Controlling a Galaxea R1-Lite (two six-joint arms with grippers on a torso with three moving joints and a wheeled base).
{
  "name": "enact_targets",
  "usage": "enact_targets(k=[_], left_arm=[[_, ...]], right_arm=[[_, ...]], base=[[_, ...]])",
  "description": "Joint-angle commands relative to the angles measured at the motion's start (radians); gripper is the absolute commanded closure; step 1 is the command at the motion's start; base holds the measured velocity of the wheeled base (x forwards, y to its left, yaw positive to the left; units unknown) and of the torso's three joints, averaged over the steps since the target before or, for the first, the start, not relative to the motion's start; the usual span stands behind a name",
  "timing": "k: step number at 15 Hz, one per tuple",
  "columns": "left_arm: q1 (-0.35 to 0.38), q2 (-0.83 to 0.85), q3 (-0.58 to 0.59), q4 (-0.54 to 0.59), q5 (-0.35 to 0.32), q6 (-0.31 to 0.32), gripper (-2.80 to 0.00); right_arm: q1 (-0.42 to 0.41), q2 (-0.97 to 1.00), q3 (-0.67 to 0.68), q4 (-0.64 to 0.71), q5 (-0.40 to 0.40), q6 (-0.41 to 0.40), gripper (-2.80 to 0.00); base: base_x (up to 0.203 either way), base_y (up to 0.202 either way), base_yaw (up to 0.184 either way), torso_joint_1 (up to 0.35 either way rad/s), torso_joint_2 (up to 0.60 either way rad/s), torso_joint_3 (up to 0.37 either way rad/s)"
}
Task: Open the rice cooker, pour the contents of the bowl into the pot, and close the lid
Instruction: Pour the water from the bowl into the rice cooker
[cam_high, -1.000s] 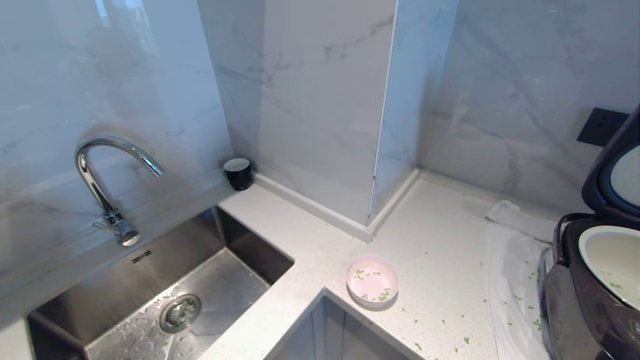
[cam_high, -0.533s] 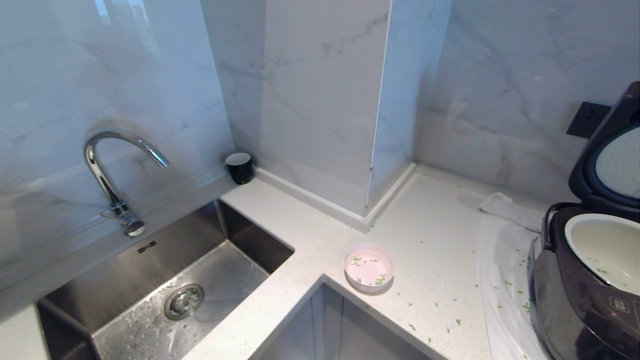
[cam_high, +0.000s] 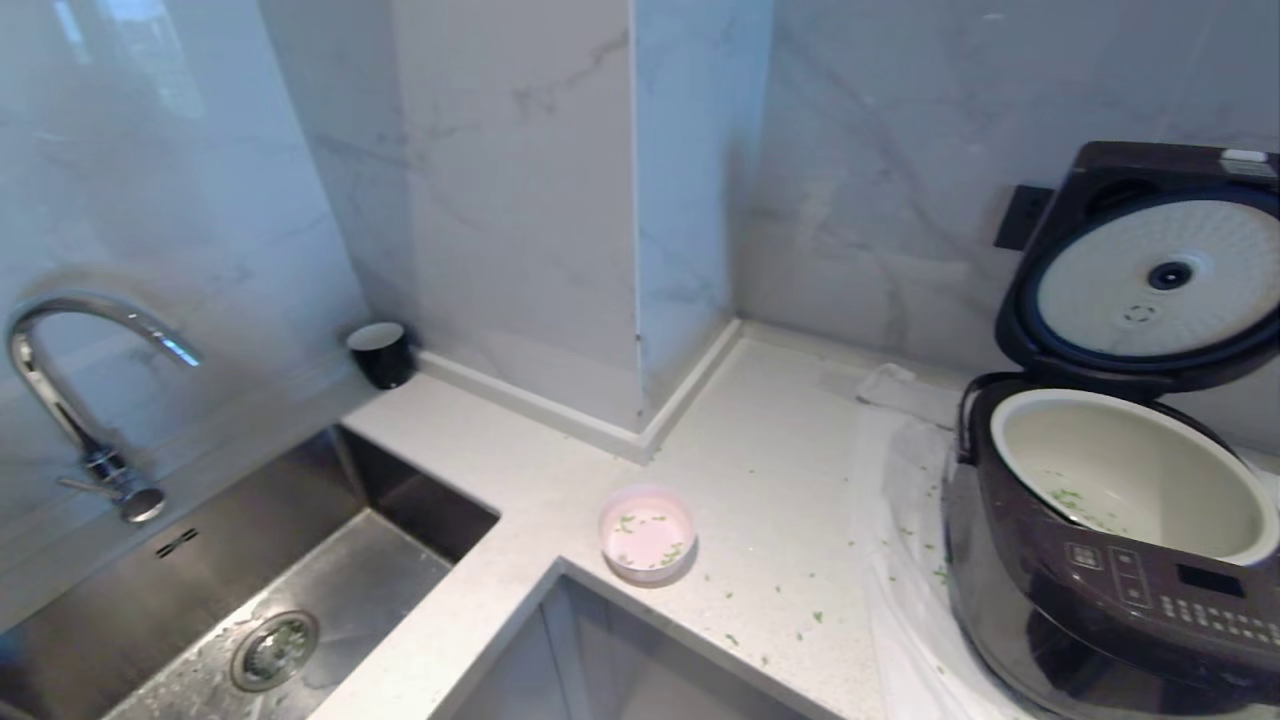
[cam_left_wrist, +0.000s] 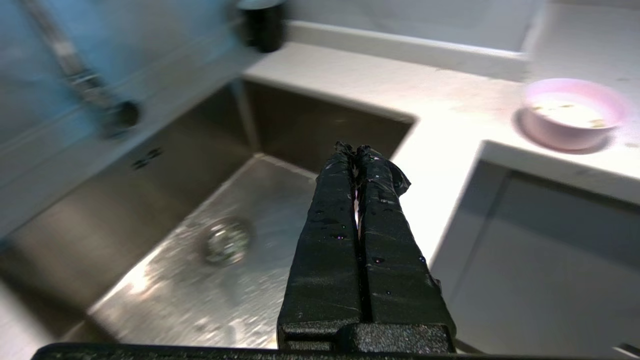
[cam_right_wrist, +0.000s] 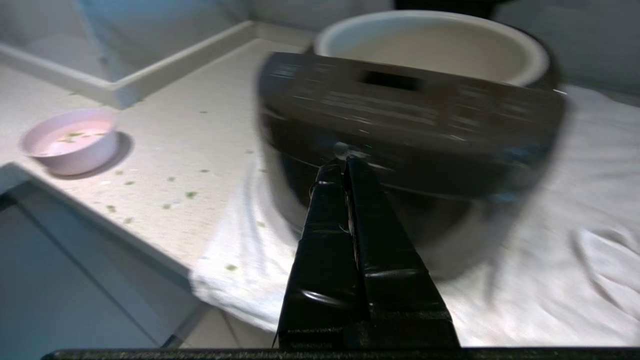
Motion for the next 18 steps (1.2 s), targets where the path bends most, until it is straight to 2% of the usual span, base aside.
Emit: enact_targets(k=[1, 8, 11, 18], left_arm=[[0.000, 0.002, 0.000, -0.001, 0.001, -0.002, 0.00], [0.000, 0.002, 0.000, -0.001, 0.003, -0.008, 0.00], [0.000, 0.002, 0.000, -0.001, 0.008, -0.032, 0.00], [-0.002, 0.002, 0.000, -0.001, 0.006, -0.034, 0.00]], right_arm=[[0.001, 0.000, 0.000, 0.000, 0.000, 0.000, 0.00], [0.001, 0.000, 0.000, 0.000, 0.000, 0.000, 0.00], [0.001, 0.000, 0.000, 0.000, 0.000, 0.000, 0.00], [0.001, 0.000, 0.000, 0.000, 0.000, -0.002, 0.00]], base=[[0.001, 0.007, -0.177, 0.000, 0.00, 0.007], [0.002, 0.007, -0.175, 0.003, 0.00, 0.002], [0.001, 0.005, -0.157, 0.001, 0.00, 0.004], [0.000, 0.000, -0.013, 0.000, 0.00, 0.000]])
